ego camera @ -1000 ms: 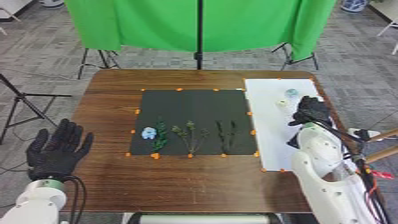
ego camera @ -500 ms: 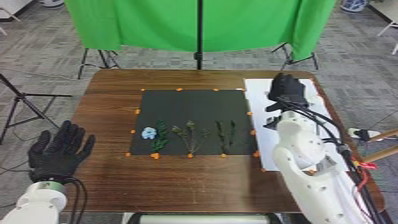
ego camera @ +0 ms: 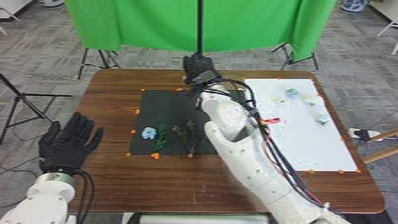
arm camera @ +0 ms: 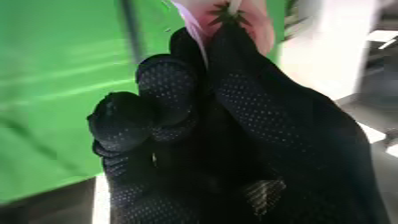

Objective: Arrange flowers

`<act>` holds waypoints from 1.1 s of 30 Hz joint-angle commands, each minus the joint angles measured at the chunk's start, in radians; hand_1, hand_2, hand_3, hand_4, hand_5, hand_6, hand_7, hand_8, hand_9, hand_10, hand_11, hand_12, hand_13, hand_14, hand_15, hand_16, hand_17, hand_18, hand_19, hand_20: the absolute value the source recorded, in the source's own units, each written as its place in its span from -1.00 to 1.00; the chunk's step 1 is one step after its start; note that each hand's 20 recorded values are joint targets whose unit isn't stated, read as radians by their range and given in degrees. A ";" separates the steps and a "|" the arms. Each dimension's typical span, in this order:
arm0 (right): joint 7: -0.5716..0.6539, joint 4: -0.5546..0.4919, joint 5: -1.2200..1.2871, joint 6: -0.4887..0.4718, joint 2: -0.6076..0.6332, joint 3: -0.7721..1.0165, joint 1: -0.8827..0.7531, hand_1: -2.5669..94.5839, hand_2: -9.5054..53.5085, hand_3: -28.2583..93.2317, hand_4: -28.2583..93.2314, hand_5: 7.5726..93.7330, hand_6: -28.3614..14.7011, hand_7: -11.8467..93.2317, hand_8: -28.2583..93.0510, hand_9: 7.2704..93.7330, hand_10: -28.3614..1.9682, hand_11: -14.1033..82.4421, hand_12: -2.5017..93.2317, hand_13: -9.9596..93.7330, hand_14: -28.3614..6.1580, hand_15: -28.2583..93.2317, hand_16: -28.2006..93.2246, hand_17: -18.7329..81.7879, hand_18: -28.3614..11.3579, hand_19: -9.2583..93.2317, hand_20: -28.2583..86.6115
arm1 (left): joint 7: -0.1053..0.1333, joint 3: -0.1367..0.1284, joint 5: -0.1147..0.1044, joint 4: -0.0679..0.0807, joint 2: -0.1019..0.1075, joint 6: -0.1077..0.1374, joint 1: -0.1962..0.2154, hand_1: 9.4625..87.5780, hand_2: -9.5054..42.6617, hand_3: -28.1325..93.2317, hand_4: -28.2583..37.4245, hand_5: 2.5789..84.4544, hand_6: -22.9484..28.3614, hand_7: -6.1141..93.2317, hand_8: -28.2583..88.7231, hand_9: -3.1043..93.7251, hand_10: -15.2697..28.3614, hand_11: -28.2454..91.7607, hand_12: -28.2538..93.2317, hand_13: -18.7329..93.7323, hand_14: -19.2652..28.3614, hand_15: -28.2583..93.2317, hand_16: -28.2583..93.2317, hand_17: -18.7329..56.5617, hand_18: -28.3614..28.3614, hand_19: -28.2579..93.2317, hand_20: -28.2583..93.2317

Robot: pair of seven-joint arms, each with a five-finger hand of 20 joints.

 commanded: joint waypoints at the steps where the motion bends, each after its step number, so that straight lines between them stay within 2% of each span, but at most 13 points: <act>1: -0.072 0.099 -0.149 -0.092 -0.087 -0.002 -0.016 0.42 -1.00 0.72 -1.00 0.55 0.10 -0.07 -0.39 0.61 -0.10 -0.21 0.12 0.55 0.11 0.40 0.28 0.30 -0.55 0.91 0.25 | 0.005 0.019 0.004 -0.002 0.014 -0.031 0.015 -0.52 0.02 0.73 -1.00 0.22 0.26 -0.45 -0.70 -0.01 0.45 0.04 -0.28 -0.08 0.58 0.48 -0.64 -0.62 0.64 0.24 -0.13; 3: -0.107 0.119 -0.203 -0.096 -0.106 0.029 -0.029 0.43 -1.00 0.72 -1.00 0.55 0.11 -0.07 -0.39 0.61 -0.10 -0.21 0.12 0.55 0.12 0.40 0.28 0.30 -0.55 0.91 0.25 | 0.007 0.029 0.009 0.002 0.024 -0.031 -0.001 -0.52 0.02 0.73 -1.00 0.22 0.26 -0.45 -0.70 -0.01 0.45 0.04 -0.28 -0.08 0.58 0.48 -0.64 -0.62 0.64 0.24 -0.13; 4: -0.150 0.155 -0.237 -0.078 -0.122 0.054 -0.025 0.43 -1.00 0.72 -1.00 0.54 0.11 -0.07 -0.39 0.61 -0.10 -0.21 0.12 0.55 0.12 0.40 0.28 0.30 -0.54 0.91 0.25 | 0.010 0.038 0.011 0.016 0.029 -0.031 -0.025 -0.52 0.02 0.73 -1.00 0.22 0.26 -0.45 -0.70 0.00 0.45 0.04 -0.28 -0.08 0.57 0.48 -0.64 -0.62 0.64 0.24 -0.13; 5: -0.160 0.156 -0.262 -0.075 -0.124 0.060 -0.031 0.43 -1.00 0.71 -1.00 0.54 0.12 -0.07 -0.39 0.60 -0.09 -0.21 0.12 0.55 0.11 0.39 0.28 0.30 -0.55 0.91 0.25 | 0.011 0.039 0.013 0.011 0.034 -0.037 -0.021 -0.52 0.02 0.73 -1.00 0.22 0.26 -0.45 -0.70 0.00 0.45 0.04 -0.28 -0.08 0.57 0.48 -0.64 -0.62 0.64 0.24 -0.13; 7: -0.151 0.166 -0.280 -0.060 -0.126 0.061 -0.032 0.43 -1.00 0.71 -1.00 0.52 0.13 -0.05 -0.38 0.60 -0.08 -0.21 0.12 0.54 0.12 0.39 0.28 0.30 -0.54 0.91 0.25 | 0.002 0.045 0.013 0.017 0.042 -0.039 -0.038 -0.52 0.02 0.73 -1.00 0.22 0.26 -0.45 -0.70 -0.01 0.45 0.04 -0.28 -0.08 0.58 0.48 -0.64 -0.62 0.64 0.24 -0.13; 10: -0.136 0.151 -0.263 -0.058 -0.132 0.050 -0.040 0.43 -1.00 0.70 -1.00 0.51 0.14 -0.03 -0.39 0.59 -0.07 -0.21 0.11 0.54 0.12 0.39 0.27 0.29 -0.54 0.91 0.26 | 0.003 0.045 0.005 0.009 0.039 -0.041 -0.027 -0.52 0.02 0.73 -1.00 0.22 0.26 -0.45 -0.70 -0.01 0.45 0.04 -0.28 -0.08 0.58 0.48 -0.64 -0.62 0.64 0.24 -0.13; 13: -0.127 0.133 -0.216 -0.052 -0.124 0.030 -0.041 0.43 -1.00 0.70 -1.00 0.50 0.14 -0.02 -0.40 0.59 -0.06 -0.20 0.11 0.54 0.12 0.40 0.27 0.29 -0.54 0.91 0.26 | -0.011 0.046 0.012 0.005 0.041 -0.046 -0.025 -0.52 0.01 0.73 -1.00 0.22 0.26 -0.45 -0.70 0.00 0.45 0.04 -0.28 -0.08 0.58 0.48 -0.64 -0.62 0.64 0.24 -0.13; 17: -0.153 0.119 -0.175 -0.059 -0.127 0.026 -0.041 0.43 -1.00 0.70 -1.00 0.49 0.14 0.00 -0.41 0.58 -0.05 -0.20 0.11 0.53 0.10 0.39 0.28 0.25 -0.55 0.88 0.26 | 0.001 0.047 0.008 0.007 0.051 -0.049 -0.032 -0.52 0.01 0.73 -1.00 0.22 0.26 -0.45 -0.70 -0.01 0.45 0.04 -0.28 -0.08 0.58 0.48 -0.64 -0.62 0.64 0.24 -0.13; 19: -0.287 0.186 -0.264 0.015 -0.179 0.119 -0.035 0.42 -1.00 0.70 -1.00 0.47 0.15 0.02 -0.41 0.57 -0.02 -0.22 0.07 0.51 0.14 0.36 0.28 0.22 -0.55 0.84 0.25 | 0.002 0.047 0.005 0.008 0.047 -0.050 -0.035 -0.52 0.01 0.73 -1.00 0.22 0.26 -0.45 -0.70 -0.01 0.45 0.04 -0.28 -0.08 0.58 0.48 -0.64 -0.62 0.64 0.24 -0.13; 21: -0.297 0.180 -0.287 0.074 -0.153 0.094 -0.033 0.42 -1.00 0.70 -1.00 0.46 0.17 0.05 -0.42 0.57 0.00 -0.24 0.05 0.51 0.16 0.34 0.27 0.20 -0.56 0.81 0.25 | 0.001 0.052 0.014 0.013 0.050 -0.061 -0.046 -0.50 0.00 0.74 -1.00 0.22 0.26 -0.45 -0.70 -0.01 0.45 0.04 -0.28 -0.08 0.58 0.48 -0.64 -0.62 0.64 0.24 -0.13; 22: -0.313 0.178 -0.307 0.073 -0.158 0.105 -0.041 0.42 -1.00 0.71 -1.00 0.45 0.18 0.06 -0.42 0.57 0.00 -0.25 0.04 0.52 0.17 0.34 0.27 0.19 -0.56 0.81 0.25 | -0.002 0.049 0.013 0.009 0.054 -0.055 -0.041 -0.49 -0.01 0.74 -1.00 0.22 0.26 -0.45 -0.70 -0.01 0.45 0.04 -0.28 -0.08 0.58 0.48 -0.64 -0.62 0.64 0.24 -0.13; 24: -0.290 0.161 -0.297 0.021 -0.158 0.091 -0.042 0.42 -1.00 0.71 -1.00 0.45 0.20 0.08 -0.43 0.57 0.02 -0.26 0.04 0.52 0.17 0.33 0.27 0.18 -0.56 0.81 0.25 | 0.013 0.046 0.003 0.006 0.058 -0.055 -0.037 -0.48 -0.02 0.75 -1.00 0.22 0.26 -0.45 -0.70 -0.01 0.45 0.04 -0.28 -0.08 0.58 0.48 -0.64 -0.62 0.64 0.24 -0.13; 33: -0.331 0.148 -0.365 -0.051 -0.193 0.136 -0.078 0.40 -1.00 0.71 -1.00 0.45 0.25 0.11 -0.45 0.61 0.10 -0.26 0.04 0.54 0.21 0.33 0.28 0.15 -0.60 0.81 0.26 | 0.008 0.053 -0.006 0.015 0.060 -0.061 -0.059 -0.48 -0.02 0.74 -1.00 0.22 0.26 -0.45 -0.70 -0.01 0.45 0.04 -0.28 -0.08 0.57 0.48 -0.64 -0.62 0.64 0.24 -0.13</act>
